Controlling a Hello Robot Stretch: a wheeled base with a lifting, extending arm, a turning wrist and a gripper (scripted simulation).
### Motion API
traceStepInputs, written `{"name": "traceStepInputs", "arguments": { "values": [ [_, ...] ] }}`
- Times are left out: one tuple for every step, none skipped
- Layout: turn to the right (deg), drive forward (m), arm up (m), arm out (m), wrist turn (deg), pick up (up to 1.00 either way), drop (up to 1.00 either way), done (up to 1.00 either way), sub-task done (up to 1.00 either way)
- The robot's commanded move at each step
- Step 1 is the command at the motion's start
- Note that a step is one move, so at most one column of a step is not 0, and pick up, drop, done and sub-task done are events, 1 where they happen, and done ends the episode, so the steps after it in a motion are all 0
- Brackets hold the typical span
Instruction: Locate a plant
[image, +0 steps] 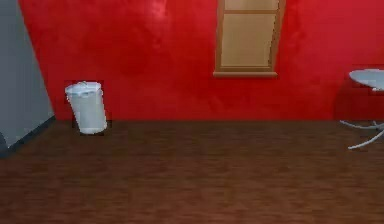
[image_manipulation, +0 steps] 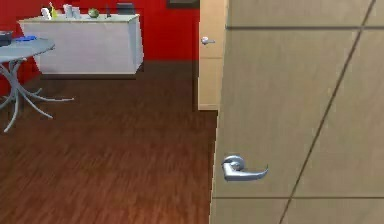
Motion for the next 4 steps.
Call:
{"name": "traceStepInputs", "arguments": {
  "values": [
    [27.0,0.00,0.00,0.00,0.0,0.00,0.00,0.00,0.00],
    [0.0,0.55,0.00,0.00,0.0,0.00,0.00,0.00,0.00],
    [45.0,0.00,0.00,0.00,0.0,0.00,0.00,0.00,0.00],
    [12.0,0.00,0.00,0.00,0.0,0.00,0.00,0.00,0.00]
  ]
}}
